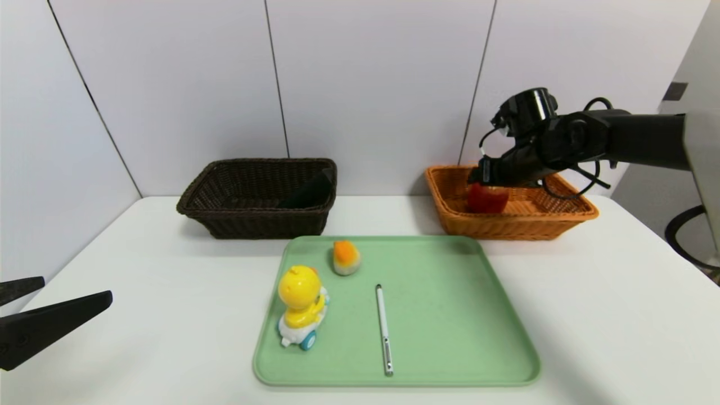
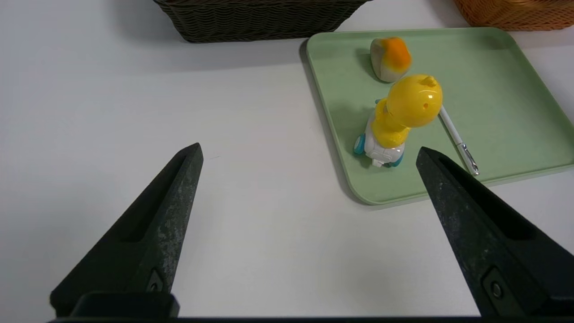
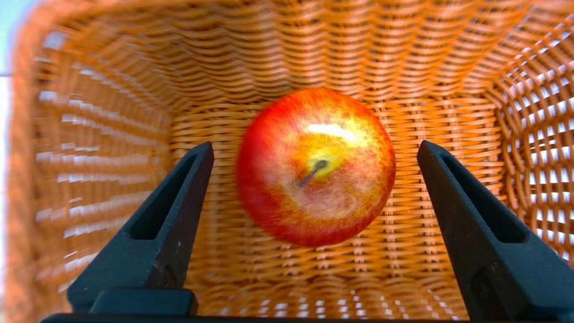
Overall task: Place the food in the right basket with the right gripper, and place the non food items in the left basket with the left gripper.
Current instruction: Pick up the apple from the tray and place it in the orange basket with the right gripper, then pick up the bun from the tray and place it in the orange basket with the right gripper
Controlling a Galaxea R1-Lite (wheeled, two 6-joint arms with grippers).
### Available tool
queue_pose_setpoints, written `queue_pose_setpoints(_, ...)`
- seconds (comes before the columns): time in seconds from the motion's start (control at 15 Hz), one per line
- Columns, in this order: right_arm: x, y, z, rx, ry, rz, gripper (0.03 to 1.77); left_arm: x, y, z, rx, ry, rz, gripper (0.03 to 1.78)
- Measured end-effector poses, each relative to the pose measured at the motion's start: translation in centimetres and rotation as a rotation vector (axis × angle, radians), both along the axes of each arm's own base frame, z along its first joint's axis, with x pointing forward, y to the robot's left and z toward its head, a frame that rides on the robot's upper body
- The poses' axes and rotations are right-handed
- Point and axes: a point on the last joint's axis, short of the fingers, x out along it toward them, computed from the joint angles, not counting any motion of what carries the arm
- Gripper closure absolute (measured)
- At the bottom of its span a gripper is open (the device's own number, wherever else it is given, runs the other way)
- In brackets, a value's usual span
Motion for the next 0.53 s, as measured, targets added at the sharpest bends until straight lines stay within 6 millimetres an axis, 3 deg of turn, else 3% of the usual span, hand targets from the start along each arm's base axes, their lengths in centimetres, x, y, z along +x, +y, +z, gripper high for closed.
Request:
queue_pose_setpoints(0.2,-2.7,1.5,4.1,0.012,-0.068,0.039,0.18,0.0,0.0,-0.1,0.0,0.001,0.0,0.12)
queue_pose_setpoints(0.4,-7.9,5.8,8.5,0.054,-0.119,0.139,0.15,0.0,0.0,-0.4,0.002,0.013,-0.001,0.12)
queue_pose_setpoints(0.53,-11.3,8.5,9.9,0.11,-0.095,0.199,0.14,0.0,0.0,-0.4,0.003,0.014,-0.001,0.12)
